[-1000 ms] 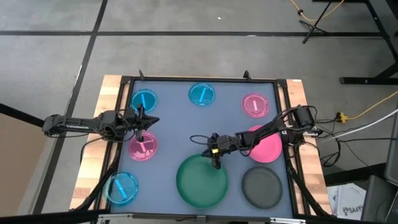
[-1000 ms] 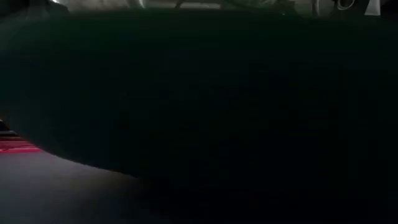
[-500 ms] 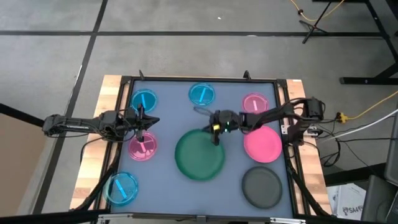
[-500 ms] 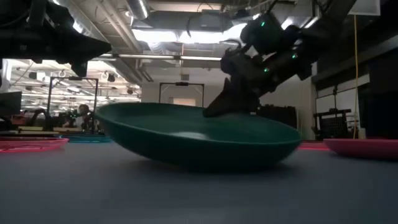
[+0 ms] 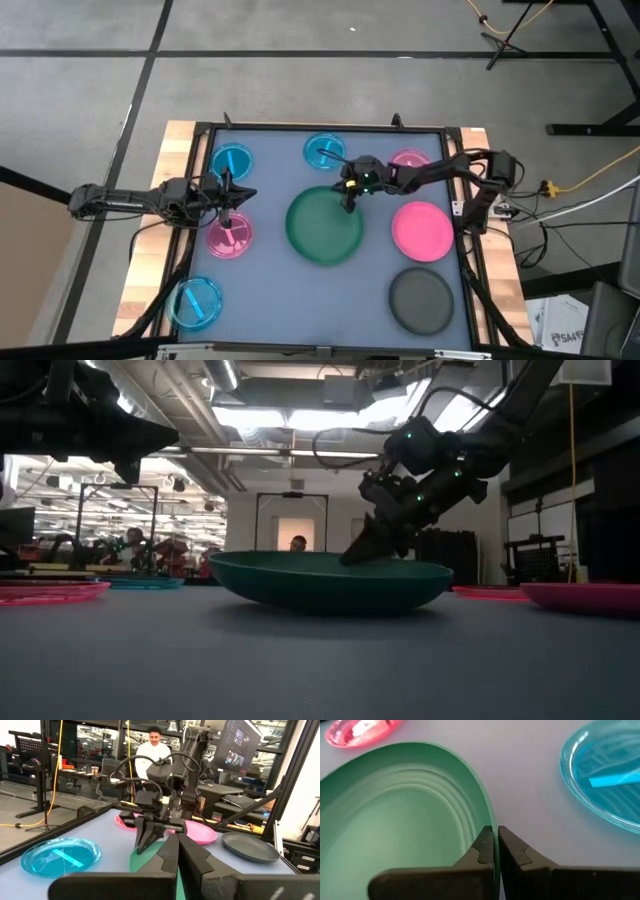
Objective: Stack plastic plates
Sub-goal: Move the green plate from the bottom to the center of the table, then stack the pink plate on top of the green plate
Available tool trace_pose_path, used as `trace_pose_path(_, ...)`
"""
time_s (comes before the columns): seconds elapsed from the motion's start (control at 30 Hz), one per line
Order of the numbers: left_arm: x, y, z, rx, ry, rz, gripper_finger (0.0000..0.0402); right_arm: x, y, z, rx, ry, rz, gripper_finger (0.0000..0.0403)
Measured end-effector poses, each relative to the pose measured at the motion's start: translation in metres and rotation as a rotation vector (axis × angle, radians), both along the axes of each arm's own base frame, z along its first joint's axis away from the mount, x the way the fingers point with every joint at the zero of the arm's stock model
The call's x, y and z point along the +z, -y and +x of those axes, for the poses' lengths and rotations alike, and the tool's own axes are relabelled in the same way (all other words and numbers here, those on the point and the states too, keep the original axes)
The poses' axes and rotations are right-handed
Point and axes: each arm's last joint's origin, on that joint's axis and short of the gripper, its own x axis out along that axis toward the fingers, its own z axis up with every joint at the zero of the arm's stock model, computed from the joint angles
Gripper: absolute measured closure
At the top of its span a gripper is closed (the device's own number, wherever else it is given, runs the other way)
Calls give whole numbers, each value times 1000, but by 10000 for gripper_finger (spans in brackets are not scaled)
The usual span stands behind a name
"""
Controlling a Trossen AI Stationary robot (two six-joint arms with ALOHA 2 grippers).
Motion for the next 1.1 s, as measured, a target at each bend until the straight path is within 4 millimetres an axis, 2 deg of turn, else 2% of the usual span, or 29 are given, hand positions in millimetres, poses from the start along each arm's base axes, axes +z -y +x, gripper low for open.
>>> trace_pose_path(0.27, 0, 0, 0, -12, 0, 2, 401, -3, -2, 2, -6, 0, -9, 393)
trace_pose_path(0.47, 1, 0, 0, -5, 6, 3, 401, -3, -3, 2, 3, -8, -23, 323)
trace_pose_path(0.57, 2, -1, 0, 21, 25, -6, 401, 11, -2, -6, 18, -30, -32, 291)
trace_pose_path(0.7, 2, 0, 0, 14, 30, -28, 401, 47, -9, -31, 67, -93, -72, 270)
trace_pose_path(0.87, 2, 0, 0, 13, 30, -31, 401, 83, -24, -81, 122, -254, -65, 266)
trace_pose_path(1.0, 2, -1, 0, 18, 30, -31, 401, 97, -32, -119, 87, -404, -81, 266)
trace_pose_path(1.1, 2, -1, 0, 18, 30, -31, 401, 98, -36, -136, 89, -506, -58, 265)
